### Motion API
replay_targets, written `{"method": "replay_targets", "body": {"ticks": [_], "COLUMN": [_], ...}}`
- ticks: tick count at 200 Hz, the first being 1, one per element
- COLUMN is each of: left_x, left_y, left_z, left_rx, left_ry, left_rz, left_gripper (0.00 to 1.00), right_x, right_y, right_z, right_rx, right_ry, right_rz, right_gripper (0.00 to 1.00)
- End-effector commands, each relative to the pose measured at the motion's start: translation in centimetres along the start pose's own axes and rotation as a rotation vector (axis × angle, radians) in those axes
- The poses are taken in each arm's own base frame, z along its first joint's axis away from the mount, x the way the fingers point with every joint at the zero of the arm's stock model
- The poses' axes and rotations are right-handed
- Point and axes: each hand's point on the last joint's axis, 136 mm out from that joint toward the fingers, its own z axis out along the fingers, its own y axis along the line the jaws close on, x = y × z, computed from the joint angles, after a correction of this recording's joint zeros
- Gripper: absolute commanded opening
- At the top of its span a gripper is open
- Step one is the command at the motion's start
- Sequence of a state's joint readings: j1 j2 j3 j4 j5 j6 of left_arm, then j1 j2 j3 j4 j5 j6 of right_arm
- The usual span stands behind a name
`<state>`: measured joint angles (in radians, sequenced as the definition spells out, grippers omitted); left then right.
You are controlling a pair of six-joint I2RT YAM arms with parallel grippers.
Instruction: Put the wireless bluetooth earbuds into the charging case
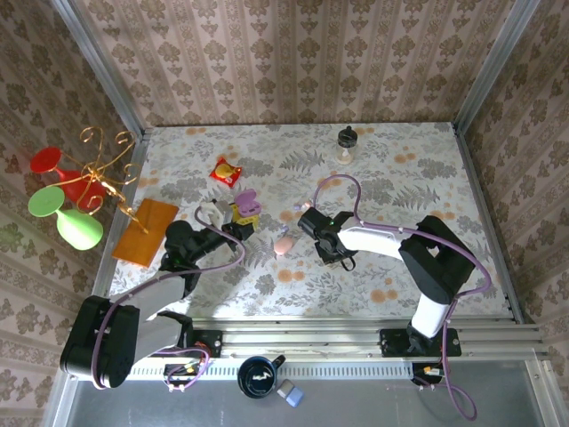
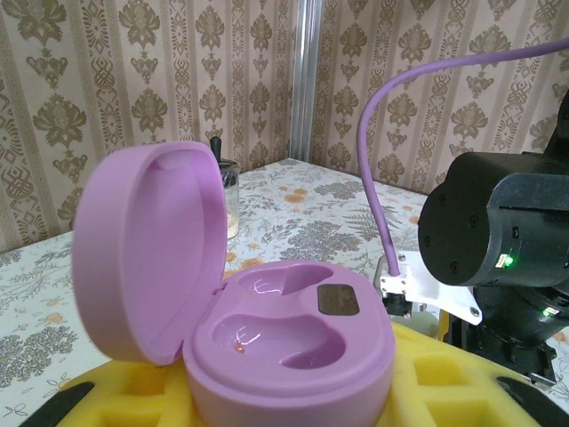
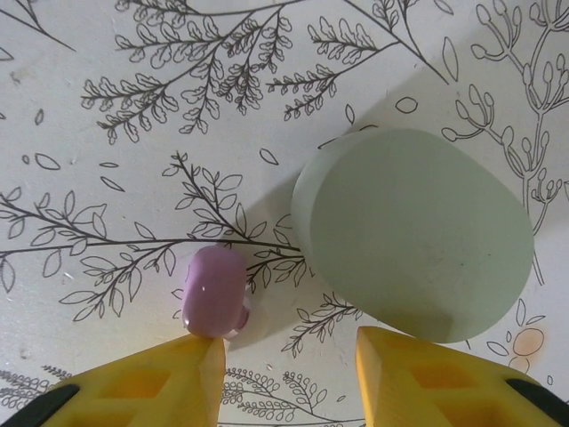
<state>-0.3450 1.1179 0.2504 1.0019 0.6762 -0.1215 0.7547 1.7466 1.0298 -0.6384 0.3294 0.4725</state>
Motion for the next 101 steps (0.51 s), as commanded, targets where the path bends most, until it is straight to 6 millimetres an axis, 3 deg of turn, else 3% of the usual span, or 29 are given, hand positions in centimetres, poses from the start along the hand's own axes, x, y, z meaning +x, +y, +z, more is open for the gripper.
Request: {"method": "replay_targets", "body": {"ticks": [1, 44, 101], "left_x": [-1.2, -1.0, -1.6], "left_y": [0.2, 0.7, 4.2], "left_z": [0.1, -0.1, -2.3], "left_rx": [-0.002, -0.034, -0.256], "left_ry": [-0.036, -0.04, -0.107], "left_rz": [0.012, 0.024, 0.03], "left_gripper": [0.26, 0.26, 0.27], "right_x": [-0.5, -1.5, -2.8], "right_y": [0.3, 1.5, 0.9], "right_z": [-1.8, -3.3, -3.3], "right_rx": [-0.05, -0.024, 0.215], "right_ry": [-0.045, -0.1, -0.117], "right_rz": [-0.003, -0.015, -0.019], "right_gripper": [0.45, 0.47, 0.46]}}
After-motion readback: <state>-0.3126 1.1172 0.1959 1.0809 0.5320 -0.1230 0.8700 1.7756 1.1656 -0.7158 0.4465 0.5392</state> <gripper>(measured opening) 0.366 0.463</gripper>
